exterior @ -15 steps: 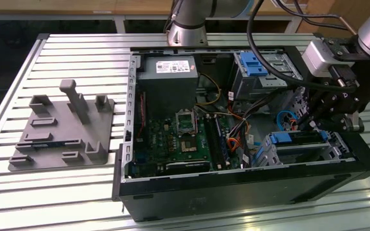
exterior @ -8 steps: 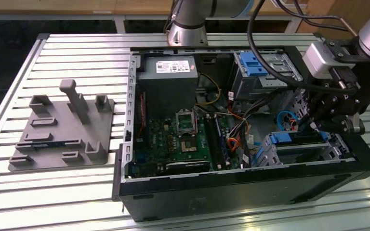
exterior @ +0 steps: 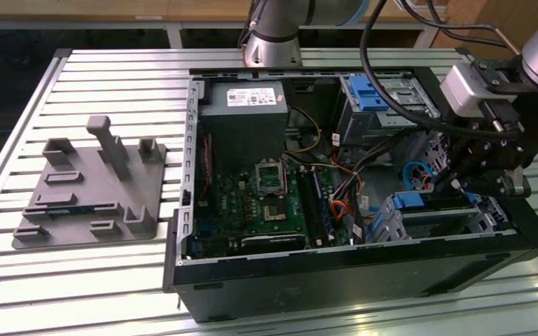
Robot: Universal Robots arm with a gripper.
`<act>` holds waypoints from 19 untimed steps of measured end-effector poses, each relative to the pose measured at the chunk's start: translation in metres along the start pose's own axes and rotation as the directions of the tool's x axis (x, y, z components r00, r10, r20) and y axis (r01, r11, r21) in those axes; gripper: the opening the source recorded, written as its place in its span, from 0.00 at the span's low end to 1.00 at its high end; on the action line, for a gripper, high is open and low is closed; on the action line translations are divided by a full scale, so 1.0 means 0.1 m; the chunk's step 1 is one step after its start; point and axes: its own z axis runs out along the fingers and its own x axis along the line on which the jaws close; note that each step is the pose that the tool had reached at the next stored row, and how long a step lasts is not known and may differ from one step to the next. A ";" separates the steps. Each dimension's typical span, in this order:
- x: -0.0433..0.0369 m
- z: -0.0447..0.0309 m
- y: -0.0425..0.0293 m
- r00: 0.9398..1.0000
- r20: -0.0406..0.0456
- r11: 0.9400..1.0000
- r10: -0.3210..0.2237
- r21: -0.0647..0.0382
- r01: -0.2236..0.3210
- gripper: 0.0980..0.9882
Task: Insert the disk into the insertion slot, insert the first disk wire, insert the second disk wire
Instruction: 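Insert the second disk wire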
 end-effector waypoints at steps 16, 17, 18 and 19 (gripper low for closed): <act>0.032 0.021 -0.009 1.000 0.000 1.000 0.000 0.000 0.000 0.07; 0.035 0.023 -0.010 1.000 0.000 1.000 0.000 0.000 0.000 0.07; 0.036 0.025 -0.010 1.000 0.000 1.000 0.000 0.000 0.000 0.07; 0.037 0.026 -0.010 1.000 0.000 1.000 0.000 0.000 0.000 0.07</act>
